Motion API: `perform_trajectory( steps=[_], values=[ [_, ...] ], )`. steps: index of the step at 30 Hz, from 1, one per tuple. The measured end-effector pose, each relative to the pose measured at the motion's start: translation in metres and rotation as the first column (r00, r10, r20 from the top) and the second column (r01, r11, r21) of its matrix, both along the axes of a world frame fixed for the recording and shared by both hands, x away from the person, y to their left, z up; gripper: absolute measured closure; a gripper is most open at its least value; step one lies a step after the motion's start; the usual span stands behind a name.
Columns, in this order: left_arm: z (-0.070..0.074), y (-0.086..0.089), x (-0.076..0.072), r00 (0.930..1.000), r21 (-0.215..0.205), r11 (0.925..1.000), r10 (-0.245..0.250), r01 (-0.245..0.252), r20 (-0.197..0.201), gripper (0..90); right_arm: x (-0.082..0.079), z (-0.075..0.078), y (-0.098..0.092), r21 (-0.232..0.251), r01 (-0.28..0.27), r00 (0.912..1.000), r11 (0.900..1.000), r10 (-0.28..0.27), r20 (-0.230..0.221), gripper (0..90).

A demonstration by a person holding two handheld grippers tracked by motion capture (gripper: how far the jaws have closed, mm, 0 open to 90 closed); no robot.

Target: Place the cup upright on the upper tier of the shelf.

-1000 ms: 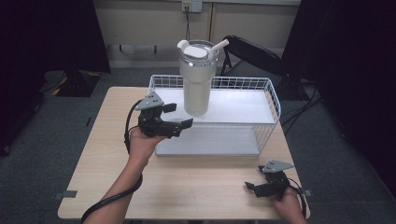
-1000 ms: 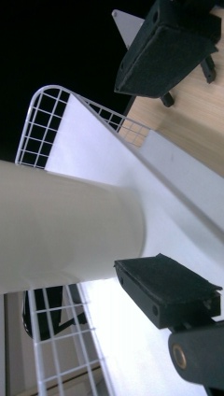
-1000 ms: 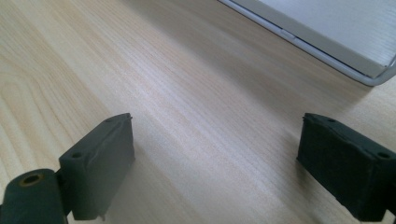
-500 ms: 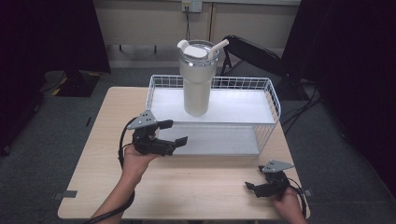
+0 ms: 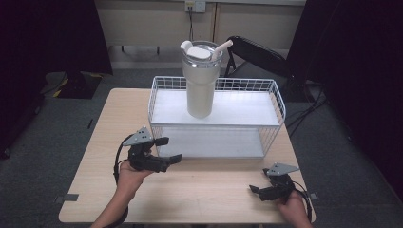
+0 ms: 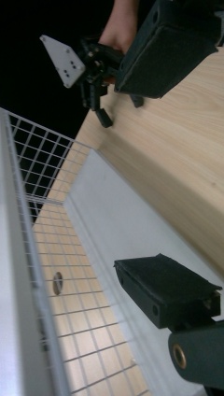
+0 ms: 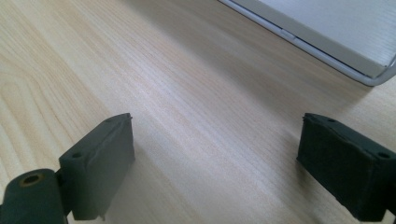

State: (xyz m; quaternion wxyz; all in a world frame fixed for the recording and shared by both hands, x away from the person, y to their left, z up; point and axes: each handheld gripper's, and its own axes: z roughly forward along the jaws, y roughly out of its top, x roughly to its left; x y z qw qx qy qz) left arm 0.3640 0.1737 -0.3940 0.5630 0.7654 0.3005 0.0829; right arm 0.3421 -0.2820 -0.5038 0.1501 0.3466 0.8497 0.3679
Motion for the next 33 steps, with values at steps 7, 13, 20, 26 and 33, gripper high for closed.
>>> perform_trajectory(
  steps=[7, 13, 20, 26, 33],
  values=[
    [-0.019, 0.010, -0.001, 0.9999, 0.027, 0.9996, 0.008, -0.008, -0.008, 12.5, 0.000, 0.000, 0.000, 0.000, 0.000, 1.0000, 1.000, 0.000, 0.000, 10.1],
    [-0.033, 0.021, -0.001, 0.9998, 0.048, 0.9988, 0.009, -0.008, -0.020, 12.4, 0.000, 0.000, 0.000, 0.000, 0.000, 1.0000, 1.000, 0.000, 0.000, 10.1],
    [-0.056, 0.029, -0.004, 0.9979, 0.104, 0.9943, 0.027, -0.021, -0.058, 12.3, 0.000, 0.000, 0.000, 0.000, 0.000, 1.0000, 1.000, 0.000, 0.000, 10.1],
    [-0.076, 0.034, -0.007, 0.9915, 0.163, 0.9853, 0.069, -0.051, -0.110, 11.9, 0.000, 0.000, 0.000, 0.000, 0.000, 1.0000, 1.000, 0.000, -0.001, 10.1],
    [-0.086, 0.040, -0.011, 0.9868, 0.177, 0.9817, 0.093, -0.069, -0.132, 11.7, 0.000, 0.000, 0.000, 0.000, 0.000, 1.0000, 1.000, 0.000, 0.000, 10.1]
  ],
)
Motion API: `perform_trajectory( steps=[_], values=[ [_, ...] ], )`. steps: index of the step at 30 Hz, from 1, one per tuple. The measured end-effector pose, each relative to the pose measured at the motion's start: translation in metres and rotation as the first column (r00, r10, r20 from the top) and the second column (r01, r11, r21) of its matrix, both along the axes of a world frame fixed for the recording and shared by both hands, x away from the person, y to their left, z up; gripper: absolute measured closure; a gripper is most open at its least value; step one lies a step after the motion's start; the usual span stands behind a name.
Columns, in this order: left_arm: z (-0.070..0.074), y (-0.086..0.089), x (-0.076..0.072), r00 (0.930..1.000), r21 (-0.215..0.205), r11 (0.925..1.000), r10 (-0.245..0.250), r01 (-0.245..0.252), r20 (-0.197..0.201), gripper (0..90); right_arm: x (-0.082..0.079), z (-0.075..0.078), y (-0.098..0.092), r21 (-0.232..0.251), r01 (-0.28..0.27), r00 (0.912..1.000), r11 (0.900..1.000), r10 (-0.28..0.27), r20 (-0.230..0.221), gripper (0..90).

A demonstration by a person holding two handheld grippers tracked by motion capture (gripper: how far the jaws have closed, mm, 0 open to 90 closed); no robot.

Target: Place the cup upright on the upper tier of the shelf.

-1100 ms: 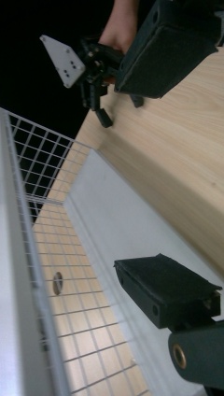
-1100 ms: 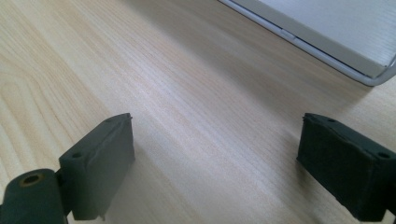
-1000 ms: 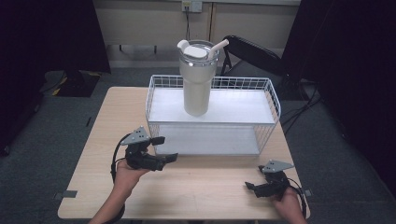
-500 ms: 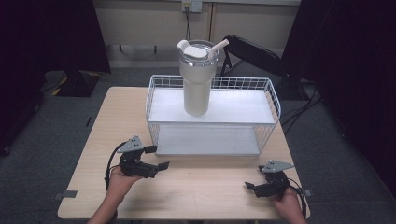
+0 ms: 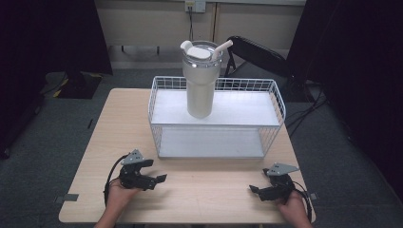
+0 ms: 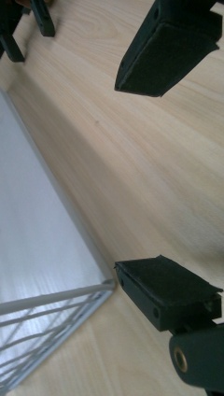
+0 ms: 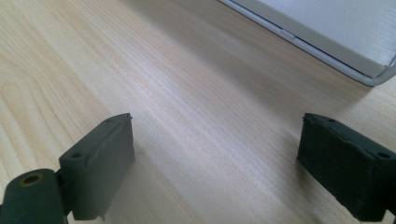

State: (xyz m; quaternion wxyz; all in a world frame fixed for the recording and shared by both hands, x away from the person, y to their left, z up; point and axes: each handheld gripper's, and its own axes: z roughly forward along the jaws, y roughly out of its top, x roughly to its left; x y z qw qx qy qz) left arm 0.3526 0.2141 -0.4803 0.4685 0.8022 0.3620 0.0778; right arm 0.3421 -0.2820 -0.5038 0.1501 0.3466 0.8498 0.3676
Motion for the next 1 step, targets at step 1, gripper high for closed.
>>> perform_trajectory(
  steps=[1],
  values=[
    [0.0001, 0.0003, -0.0016, 1.0000, -0.004, 1.0000, 0.000, 0.000, -0.001, 11.7, 0.0000, 0.0000, 0.0000, 0.000, 0.000, 1.0000, 1.000, 0.000, 0.000, 10.1]
  ],
)
